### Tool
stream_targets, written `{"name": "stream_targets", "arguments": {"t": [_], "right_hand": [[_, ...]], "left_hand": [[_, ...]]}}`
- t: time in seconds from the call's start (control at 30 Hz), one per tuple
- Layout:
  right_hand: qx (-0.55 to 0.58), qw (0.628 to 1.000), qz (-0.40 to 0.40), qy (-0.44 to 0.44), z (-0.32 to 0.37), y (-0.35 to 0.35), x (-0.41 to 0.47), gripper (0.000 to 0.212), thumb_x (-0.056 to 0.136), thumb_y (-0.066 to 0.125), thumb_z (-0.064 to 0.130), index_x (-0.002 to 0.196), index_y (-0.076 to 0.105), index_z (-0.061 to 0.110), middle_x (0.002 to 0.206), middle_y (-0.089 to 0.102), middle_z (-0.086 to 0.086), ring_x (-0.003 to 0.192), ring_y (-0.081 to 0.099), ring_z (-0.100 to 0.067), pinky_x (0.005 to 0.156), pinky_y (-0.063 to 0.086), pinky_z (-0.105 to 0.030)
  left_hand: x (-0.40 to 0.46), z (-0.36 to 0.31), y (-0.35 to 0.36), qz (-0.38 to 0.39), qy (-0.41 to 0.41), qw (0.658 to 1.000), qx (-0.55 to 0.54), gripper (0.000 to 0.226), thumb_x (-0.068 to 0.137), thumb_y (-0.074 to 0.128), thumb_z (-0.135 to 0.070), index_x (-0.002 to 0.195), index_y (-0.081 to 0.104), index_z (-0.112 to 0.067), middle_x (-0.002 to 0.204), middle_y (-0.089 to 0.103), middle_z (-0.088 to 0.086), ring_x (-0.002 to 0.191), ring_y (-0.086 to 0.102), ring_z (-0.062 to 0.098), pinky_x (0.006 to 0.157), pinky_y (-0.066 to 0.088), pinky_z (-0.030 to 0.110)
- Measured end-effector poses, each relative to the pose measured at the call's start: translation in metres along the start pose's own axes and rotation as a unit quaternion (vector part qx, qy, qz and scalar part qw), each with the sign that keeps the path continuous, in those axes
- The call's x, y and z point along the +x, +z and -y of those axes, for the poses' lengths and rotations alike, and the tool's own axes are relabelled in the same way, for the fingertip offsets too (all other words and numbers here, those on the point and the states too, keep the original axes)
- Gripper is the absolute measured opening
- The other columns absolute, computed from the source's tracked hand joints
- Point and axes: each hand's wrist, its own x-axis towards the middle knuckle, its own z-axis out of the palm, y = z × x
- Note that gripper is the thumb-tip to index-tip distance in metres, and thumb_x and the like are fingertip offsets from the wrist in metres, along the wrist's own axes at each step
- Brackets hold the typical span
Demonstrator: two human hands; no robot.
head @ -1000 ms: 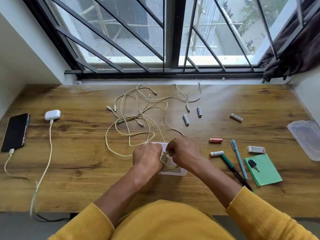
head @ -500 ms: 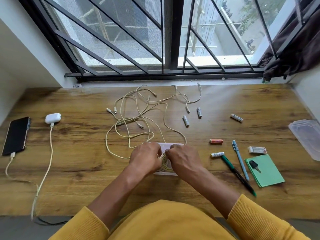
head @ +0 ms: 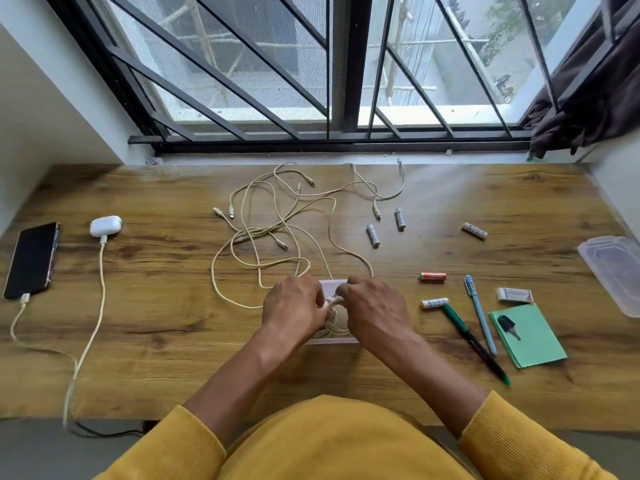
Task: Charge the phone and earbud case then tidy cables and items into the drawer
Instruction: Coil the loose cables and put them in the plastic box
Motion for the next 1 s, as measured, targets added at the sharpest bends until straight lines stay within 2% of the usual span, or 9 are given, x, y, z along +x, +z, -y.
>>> {"name": "stream_targets", "arguments": {"t": [0.1, 0.17, 0.27, 0.4, 0.6, 0.7, 0.83, 0.9, 1.0], "right_hand": [[0.023, 0.998, 0.054, -0.007, -0.012, -0.007, 0.005, 0.028, 0.093, 0.073, 0.023, 0.121, 0.074, 0.030, 0.114, 0.069, 0.010, 0.102, 0.068, -0.020, 0.077, 0.059, -0.039], [0.013, 0.996, 0.085, -0.024, -0.019, -0.011, 0.004, 0.036, 0.090, 0.076, 0.029, 0.125, 0.072, 0.035, 0.119, 0.069, 0.012, 0.108, 0.067, -0.020, 0.081, 0.059, -0.042], [-0.022, 0.995, 0.091, -0.038, -0.023, -0.013, 0.002, 0.039, 0.089, 0.075, 0.030, 0.126, 0.070, 0.041, 0.120, 0.072, 0.013, 0.108, 0.068, -0.019, 0.075, 0.058, -0.036], [-0.050, 0.994, 0.089, -0.041, -0.018, -0.012, 0.000, 0.042, 0.088, 0.074, 0.033, 0.128, 0.069, 0.042, 0.122, 0.072, 0.013, 0.106, 0.069, -0.020, 0.065, 0.039, -0.029], [-0.048, 0.994, 0.095, -0.030, -0.013, -0.016, 0.000, 0.038, 0.088, 0.074, 0.031, 0.125, 0.069, 0.039, 0.115, 0.072, 0.011, 0.099, 0.070, -0.021, 0.065, 0.048, -0.031], [-0.029, 0.995, 0.087, -0.030, -0.015, -0.017, 0.000, 0.039, 0.088, 0.074, 0.030, 0.126, 0.068, 0.039, 0.120, 0.071, 0.010, 0.106, 0.069, -0.021, 0.074, 0.056, -0.034], [0.016, 0.998, 0.052, -0.030, -0.017, -0.023, 0.005, 0.043, 0.095, 0.072, 0.034, 0.137, 0.063, 0.038, 0.129, 0.068, 0.011, 0.116, 0.065, -0.020, 0.078, 0.052, -0.033], [0.040, 0.998, 0.034, -0.026, -0.018, -0.031, 0.010, 0.038, 0.097, 0.071, 0.037, 0.135, 0.063, 0.038, 0.128, 0.069, 0.012, 0.116, 0.064, -0.018, 0.085, 0.055, -0.035], [0.068, 0.998, 0.006, -0.014, -0.020, -0.042, 0.019, 0.029, 0.099, 0.069, 0.038, 0.128, 0.067, 0.038, 0.119, 0.072, 0.015, 0.112, 0.065, -0.015, 0.083, 0.053, -0.033]], "left_hand": [[-0.001, 0.000, 0.001, -0.013, 0.005, 1.000, -0.011, 0.018, 0.087, 0.081, -0.040, 0.101, 0.081, -0.028, 0.097, 0.079, -0.003, 0.092, 0.074, 0.019, 0.077, 0.060, 0.032], [-0.002, -0.001, 0.002, -0.019, 0.008, 1.000, -0.023, 0.017, 0.087, 0.081, -0.036, 0.101, 0.081, -0.027, 0.096, 0.080, -0.004, 0.089, 0.074, 0.017, 0.076, 0.060, 0.030], [-0.003, -0.002, 0.004, -0.033, 0.015, 0.999, -0.033, 0.013, 0.086, 0.083, -0.034, 0.096, 0.083, -0.025, 0.091, 0.080, -0.004, 0.084, 0.074, 0.016, 0.073, 0.060, 0.028], [-0.004, -0.005, 0.004, -0.034, 0.016, 0.999, -0.029, 0.008, 0.086, 0.083, -0.029, 0.092, 0.083, -0.024, 0.091, 0.080, -0.002, 0.083, 0.074, 0.018, 0.073, 0.058, 0.030], [-0.002, -0.005, 0.003, -0.022, 0.023, 0.999, -0.032, 0.007, 0.087, 0.082, -0.029, 0.092, 0.080, -0.024, 0.094, 0.079, -0.001, 0.086, 0.074, 0.020, 0.076, 0.059, 0.032], [-0.003, -0.002, 0.000, -0.016, 0.024, 0.999, -0.044, 0.012, 0.087, 0.081, -0.033, 0.096, 0.081, -0.025, 0.094, 0.080, -0.002, 0.089, 0.074, 0.019, 0.080, 0.060, 0.032], [-0.002, 0.005, -0.011, -0.025, 0.015, 0.996, -0.086, 0.018, 0.089, 0.079, -0.037, 0.104, 0.082, -0.027, 0.096, 0.080, -0.007, 0.089, 0.074, 0.013, 0.076, 0.054, 0.025], [-0.001, 0.009, -0.021, -0.039, 0.011, 0.993, -0.106, 0.017, 0.089, 0.079, -0.037, 0.103, 0.081, -0.027, 0.096, 0.080, -0.008, 0.087, 0.073, 0.011, 0.074, 0.050, 0.023], [0.003, 0.016, -0.035, -0.063, 0.001, 0.989, -0.136, 0.012, 0.091, 0.078, -0.034, 0.099, 0.083, -0.027, 0.094, 0.080, -0.010, 0.086, 0.073, 0.010, 0.073, 0.048, 0.023]]}}
